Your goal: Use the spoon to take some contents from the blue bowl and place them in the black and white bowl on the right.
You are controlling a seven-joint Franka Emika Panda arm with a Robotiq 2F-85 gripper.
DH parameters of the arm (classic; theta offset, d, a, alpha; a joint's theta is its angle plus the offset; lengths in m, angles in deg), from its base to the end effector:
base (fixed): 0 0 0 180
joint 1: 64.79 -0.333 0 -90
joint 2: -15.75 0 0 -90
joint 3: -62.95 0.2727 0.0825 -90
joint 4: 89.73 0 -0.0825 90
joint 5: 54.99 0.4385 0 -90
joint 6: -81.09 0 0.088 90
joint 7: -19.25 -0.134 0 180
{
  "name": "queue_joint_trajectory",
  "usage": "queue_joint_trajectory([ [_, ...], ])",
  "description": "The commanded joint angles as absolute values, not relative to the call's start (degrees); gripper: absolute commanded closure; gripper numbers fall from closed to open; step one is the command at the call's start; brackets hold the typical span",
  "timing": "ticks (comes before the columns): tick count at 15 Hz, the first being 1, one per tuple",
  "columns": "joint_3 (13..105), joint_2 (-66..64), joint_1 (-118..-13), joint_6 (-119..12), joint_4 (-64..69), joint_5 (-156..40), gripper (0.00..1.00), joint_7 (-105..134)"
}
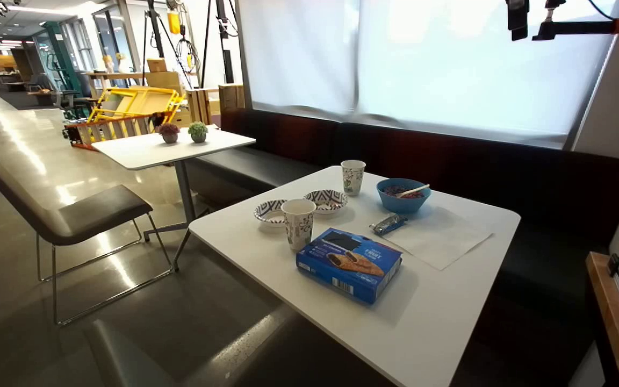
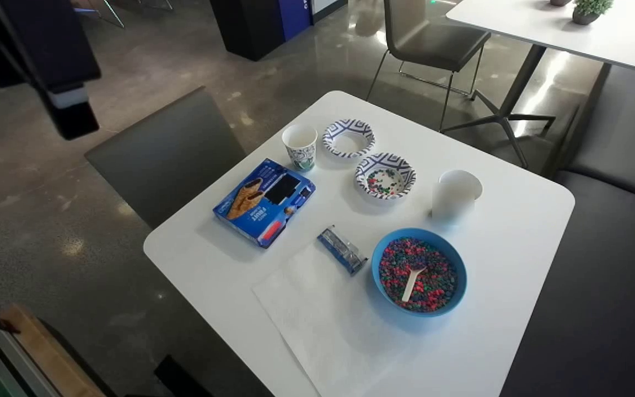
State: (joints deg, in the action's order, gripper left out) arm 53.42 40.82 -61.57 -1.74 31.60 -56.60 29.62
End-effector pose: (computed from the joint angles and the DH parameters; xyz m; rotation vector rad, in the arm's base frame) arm 0.4464 -0.1096 0.4953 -3.0349 0.0270 0.3462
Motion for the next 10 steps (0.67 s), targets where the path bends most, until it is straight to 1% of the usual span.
queue_joint_trajectory([
  [1,53.85,40.7,-60.99,-1.57,31.41,-56.45,0.0,29.84],
  [4,53.85,40.7,-60.99,-1.57,31.41,-56.45,0.0,29.84],
  [10,55.67,34.27,-62.79,-15.44,31.51,-55.94,0.0,30.61],
])
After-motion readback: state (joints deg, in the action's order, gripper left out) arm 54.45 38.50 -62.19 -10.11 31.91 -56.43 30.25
